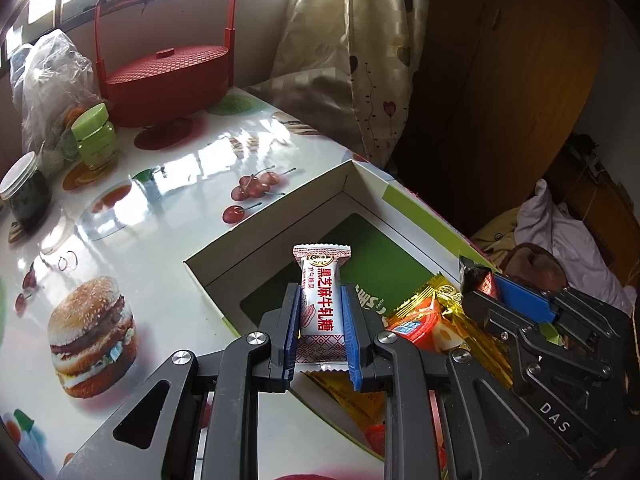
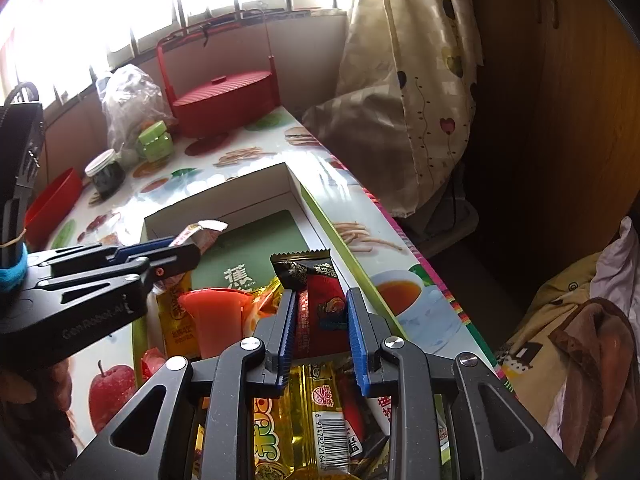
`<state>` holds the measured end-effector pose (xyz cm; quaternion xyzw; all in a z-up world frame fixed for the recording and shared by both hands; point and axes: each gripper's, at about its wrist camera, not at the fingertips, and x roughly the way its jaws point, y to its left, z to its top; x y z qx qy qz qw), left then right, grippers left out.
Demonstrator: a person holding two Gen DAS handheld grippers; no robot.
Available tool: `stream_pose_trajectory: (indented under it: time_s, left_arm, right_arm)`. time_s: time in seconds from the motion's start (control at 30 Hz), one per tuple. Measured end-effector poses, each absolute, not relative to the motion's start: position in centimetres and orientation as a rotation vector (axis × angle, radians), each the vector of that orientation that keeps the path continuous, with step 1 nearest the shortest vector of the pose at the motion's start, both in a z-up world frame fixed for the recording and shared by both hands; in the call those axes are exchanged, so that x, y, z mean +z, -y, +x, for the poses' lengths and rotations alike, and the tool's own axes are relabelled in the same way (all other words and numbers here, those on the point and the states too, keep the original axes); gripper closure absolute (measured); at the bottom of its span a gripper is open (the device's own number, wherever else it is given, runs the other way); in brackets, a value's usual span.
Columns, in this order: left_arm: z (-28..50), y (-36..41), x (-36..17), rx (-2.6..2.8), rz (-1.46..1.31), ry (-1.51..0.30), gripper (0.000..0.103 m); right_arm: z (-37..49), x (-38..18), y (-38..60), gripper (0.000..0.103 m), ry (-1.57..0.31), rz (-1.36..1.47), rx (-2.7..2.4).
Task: Organize snacks
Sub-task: 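Carry the red packet and white candy over the green box with both tools, then open both tools to drop the candies into the box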
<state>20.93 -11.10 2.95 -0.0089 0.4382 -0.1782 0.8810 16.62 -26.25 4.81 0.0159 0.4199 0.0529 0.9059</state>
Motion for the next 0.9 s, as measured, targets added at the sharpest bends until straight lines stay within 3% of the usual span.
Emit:
stream_pose_trajectory:
  time_s: [0.37,0.67,0.73,0.9]
  left_arm:
    - [21.0,11.5,2.8,-0.367,-0.02,-0.922,0.08]
    - [20.7,11.4,2.9,-0.372,-0.035,-0.92,0.068]
    - [20.6,11.3,3.0,-0.37,-0.035,-0.918,0.061]
    - [19.9,11.2,3.6,-0.368,-0.035,-0.905,0.06]
  right_arm:
    - [16.8,4.3,26.5,0.073,-0.872,0.06,0.128]
    - [16.6,4.4,26.7,0.067,-0.862,0.077,0.126]
    - [16.5,4.5,26.7,0.066,-0.858,0.08,0.125]
    - [16.1,4.8,26.5,0.063,-0.852,0.084,0.12]
